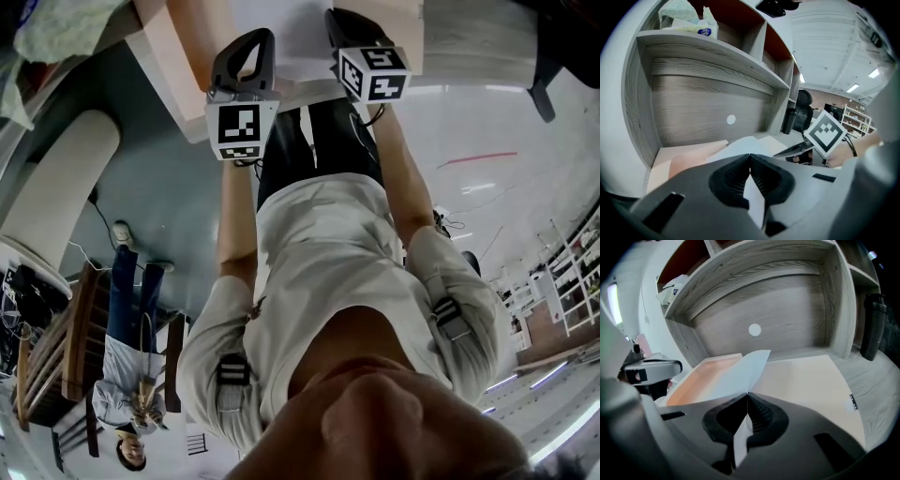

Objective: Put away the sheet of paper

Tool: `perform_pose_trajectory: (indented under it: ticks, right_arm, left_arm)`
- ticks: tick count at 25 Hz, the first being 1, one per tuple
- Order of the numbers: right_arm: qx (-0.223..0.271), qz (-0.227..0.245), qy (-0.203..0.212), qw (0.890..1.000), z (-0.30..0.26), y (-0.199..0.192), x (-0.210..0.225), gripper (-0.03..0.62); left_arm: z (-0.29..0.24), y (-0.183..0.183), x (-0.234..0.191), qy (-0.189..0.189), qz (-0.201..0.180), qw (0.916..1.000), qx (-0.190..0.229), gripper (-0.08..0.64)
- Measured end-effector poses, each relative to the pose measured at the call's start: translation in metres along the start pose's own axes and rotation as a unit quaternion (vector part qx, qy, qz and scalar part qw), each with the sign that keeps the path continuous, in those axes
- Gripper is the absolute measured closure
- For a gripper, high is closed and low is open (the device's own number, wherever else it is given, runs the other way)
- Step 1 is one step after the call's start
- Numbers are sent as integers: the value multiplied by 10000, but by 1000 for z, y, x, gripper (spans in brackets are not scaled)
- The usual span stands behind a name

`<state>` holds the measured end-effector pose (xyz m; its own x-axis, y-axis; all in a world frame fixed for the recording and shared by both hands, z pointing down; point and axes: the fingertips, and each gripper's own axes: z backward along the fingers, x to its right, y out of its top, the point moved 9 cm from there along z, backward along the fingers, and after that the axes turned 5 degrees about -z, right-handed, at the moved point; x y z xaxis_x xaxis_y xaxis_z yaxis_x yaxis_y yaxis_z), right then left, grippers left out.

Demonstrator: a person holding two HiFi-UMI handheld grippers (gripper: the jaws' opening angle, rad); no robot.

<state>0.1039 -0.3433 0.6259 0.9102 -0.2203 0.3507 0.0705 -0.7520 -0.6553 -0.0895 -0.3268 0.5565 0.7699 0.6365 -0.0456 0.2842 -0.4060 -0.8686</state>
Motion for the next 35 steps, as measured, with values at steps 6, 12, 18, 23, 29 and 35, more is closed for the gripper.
perform_pose_trajectory:
  ticks: [6, 12, 18, 23, 29, 35]
  right_arm:
    - [-56, 16, 110, 9999, -13, -2, -16, 572]
    - [-132, 36, 167, 9998, -25, -5, -29, 572]
    - [-188, 55, 185, 9996, -33, -5, -42, 572]
    - [-246, 20, 202, 9995, -40, -7, -52, 572]
    - [-338, -45, 193, 9992, -48, -10, -65, 572]
    - [-433, -200, 199, 9987, -56, -14, -76, 571]
  left_arm:
    - [6, -4, -7, 60, 20, 10000, -13, 538]
    - [14, -9, -14, 111, 65, 9999, -15, 538]
    - [21, -13, -22, 163, 102, 9998, -13, 538]
    - [25, -15, -25, 175, 114, 9998, -10, 538]
    - [28, -19, -27, 171, 128, 9998, -16, 538]
    - [30, -20, -30, 159, 120, 9998, 2, 538]
